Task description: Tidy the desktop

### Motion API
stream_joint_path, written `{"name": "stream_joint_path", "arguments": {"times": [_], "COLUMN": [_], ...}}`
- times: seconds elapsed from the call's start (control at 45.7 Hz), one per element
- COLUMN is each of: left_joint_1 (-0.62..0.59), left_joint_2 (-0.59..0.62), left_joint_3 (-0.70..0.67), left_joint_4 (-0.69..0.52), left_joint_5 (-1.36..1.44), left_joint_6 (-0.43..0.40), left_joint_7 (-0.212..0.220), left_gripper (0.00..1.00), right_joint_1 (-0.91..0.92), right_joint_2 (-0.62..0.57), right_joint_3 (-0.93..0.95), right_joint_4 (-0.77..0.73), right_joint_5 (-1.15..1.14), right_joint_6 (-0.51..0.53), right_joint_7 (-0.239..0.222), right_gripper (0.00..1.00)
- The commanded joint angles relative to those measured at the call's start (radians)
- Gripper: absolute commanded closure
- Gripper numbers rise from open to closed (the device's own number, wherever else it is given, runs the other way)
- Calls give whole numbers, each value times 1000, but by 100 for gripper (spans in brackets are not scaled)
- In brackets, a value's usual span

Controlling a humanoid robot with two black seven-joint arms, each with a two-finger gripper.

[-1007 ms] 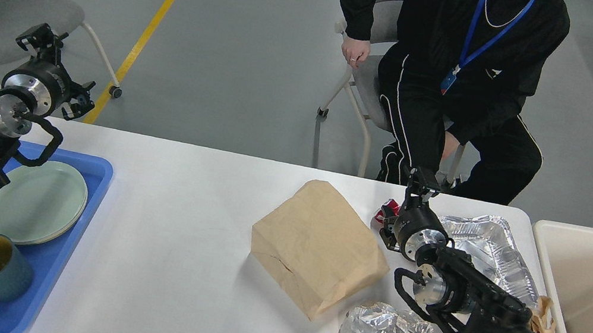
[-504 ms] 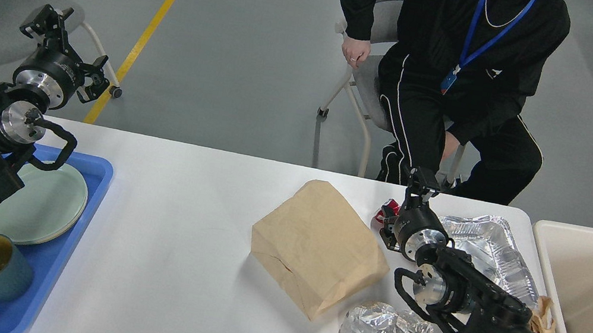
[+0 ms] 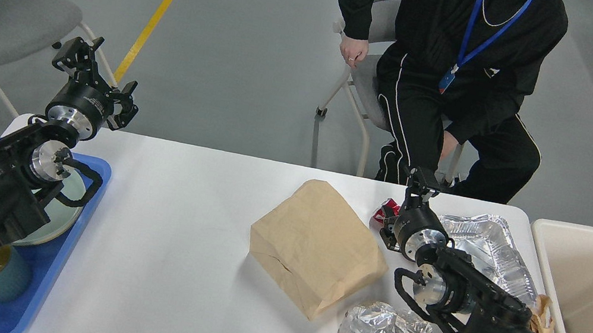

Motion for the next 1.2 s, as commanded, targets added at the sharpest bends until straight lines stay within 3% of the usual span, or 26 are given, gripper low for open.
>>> {"name": "stream_joint_path", "arguments": {"times": [0.0, 0.328, 0.547, 0.876, 1.182], "left_joint_1": [14, 22, 70, 93, 94], "left_joint_2": [-31, -56, -69, -89, -94], "left_joint_3": [-1, -1, -10, -9, -9], "left_joint_4": [1, 1, 1, 1, -1], "left_joint_5": [1, 3, 1, 1, 1], "left_joint_6": [-2, -2, -5, -8, -8], "left_joint_7": [-17, -93, -110, -283, -294], "left_gripper": [4, 4, 4, 4, 4], "right_joint_1": [0, 0, 0, 0, 0], "right_joint_2": [0, 0, 0, 0, 0], "right_joint_3": [0, 0, 0, 0, 0], "right_joint_4": [0, 0, 0, 0, 0], "right_joint_5": [0, 0, 0, 0, 0], "right_joint_6": [0, 0, 0, 2, 0], "right_joint_7": [0, 0, 0, 0, 0], "right_gripper": [0, 0, 0, 0, 0]}}
